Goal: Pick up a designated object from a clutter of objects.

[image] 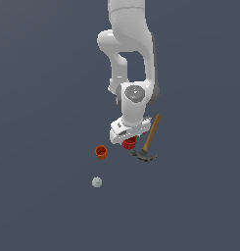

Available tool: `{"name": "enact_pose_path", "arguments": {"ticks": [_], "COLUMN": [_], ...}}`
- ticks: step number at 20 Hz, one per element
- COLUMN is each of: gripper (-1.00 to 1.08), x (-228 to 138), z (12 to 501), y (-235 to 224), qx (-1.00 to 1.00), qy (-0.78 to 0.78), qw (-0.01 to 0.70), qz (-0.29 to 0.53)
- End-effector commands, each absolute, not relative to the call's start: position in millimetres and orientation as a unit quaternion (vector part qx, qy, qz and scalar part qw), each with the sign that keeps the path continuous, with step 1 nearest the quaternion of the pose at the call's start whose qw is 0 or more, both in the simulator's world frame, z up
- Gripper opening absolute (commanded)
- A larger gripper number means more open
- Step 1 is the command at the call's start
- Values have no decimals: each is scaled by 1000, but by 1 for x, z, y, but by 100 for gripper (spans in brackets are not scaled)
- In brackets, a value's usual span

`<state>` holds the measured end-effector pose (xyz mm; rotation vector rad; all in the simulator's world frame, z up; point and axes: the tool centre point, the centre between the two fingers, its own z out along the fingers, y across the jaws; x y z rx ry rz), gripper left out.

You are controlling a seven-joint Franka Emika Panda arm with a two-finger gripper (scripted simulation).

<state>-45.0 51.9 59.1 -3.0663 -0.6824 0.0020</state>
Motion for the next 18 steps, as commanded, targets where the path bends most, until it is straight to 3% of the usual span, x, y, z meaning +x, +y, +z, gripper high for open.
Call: {"name": "enact_pose_path", "arguments": {"ticks": [1, 5, 6, 18], "gripper": [100, 100, -100, -100], "x": [-45, -45, -45, -44], "z": [51, 47, 47, 49], "y": [52, 52, 52, 52], "qx": [-976, -976, -976, -976], "qy": [-218, -218, -218, -217], "qw": [0, 0, 0, 0], "qz": [0, 0, 0, -1]}}
